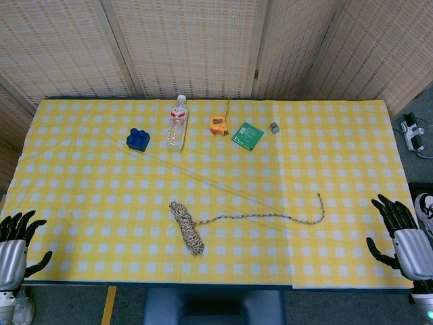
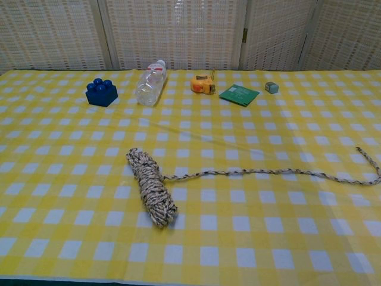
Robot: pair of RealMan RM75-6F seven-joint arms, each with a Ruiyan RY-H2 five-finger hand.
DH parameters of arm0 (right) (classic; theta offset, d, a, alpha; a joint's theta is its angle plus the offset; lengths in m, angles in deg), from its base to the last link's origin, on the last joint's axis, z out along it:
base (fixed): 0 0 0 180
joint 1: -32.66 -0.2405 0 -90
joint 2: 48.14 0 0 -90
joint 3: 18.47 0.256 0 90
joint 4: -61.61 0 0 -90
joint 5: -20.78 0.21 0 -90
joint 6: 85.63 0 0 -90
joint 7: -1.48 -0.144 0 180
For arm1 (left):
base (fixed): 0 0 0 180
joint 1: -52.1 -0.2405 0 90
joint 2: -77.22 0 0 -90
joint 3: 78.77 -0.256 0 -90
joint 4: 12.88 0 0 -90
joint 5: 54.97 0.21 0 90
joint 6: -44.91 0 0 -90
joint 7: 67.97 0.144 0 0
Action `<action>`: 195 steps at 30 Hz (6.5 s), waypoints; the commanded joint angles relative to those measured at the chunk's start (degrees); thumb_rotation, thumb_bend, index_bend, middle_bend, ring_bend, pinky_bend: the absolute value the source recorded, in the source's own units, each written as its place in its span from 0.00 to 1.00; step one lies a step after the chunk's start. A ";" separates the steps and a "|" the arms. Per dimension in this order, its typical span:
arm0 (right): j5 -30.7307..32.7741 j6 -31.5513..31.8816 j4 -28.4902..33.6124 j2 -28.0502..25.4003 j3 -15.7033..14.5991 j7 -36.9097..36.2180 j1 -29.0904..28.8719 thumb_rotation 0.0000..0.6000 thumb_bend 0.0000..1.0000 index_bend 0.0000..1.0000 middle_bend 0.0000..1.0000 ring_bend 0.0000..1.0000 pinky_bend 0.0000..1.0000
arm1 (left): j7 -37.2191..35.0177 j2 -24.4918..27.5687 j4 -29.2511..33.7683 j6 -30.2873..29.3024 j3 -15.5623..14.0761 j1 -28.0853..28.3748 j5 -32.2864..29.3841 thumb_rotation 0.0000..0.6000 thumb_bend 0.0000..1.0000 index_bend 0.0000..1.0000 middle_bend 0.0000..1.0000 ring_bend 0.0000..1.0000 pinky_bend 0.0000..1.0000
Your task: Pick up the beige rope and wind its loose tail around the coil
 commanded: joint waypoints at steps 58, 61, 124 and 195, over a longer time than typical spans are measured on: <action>2.48 -2.97 1.07 -0.83 1.19 1.55 -1.21 1.00 0.45 0.04 0.04 0.07 0.00 | 12.97 -24.32 2.75 36.59 7.66 36.84 -1.09 1.00 0.22 0.13 0.04 0.00 0.00; 2.67 -3.21 0.97 -0.84 1.20 1.42 -1.27 1.00 0.45 0.04 0.04 0.07 0.00 | 17.20 -27.99 0.51 36.99 8.38 38.36 -5.25 1.00 0.22 0.13 0.04 0.00 0.00; 2.51 -3.31 0.35 -0.29 1.05 0.81 -1.35 1.00 0.45 0.04 0.04 0.07 0.00 | 19.75 -29.71 -11.77 27.41 4.04 36.98 -24.72 1.00 0.24 0.40 0.32 0.31 0.26; 10.38 -29.82 -16.79 23.65 2.71 14.52 -19.97 1.00 0.45 0.48 0.16 0.12 0.02 | -11.50 -27.88 -14.44 24.06 4.13 32.95 -4.47 1.00 0.60 0.76 0.73 0.70 0.80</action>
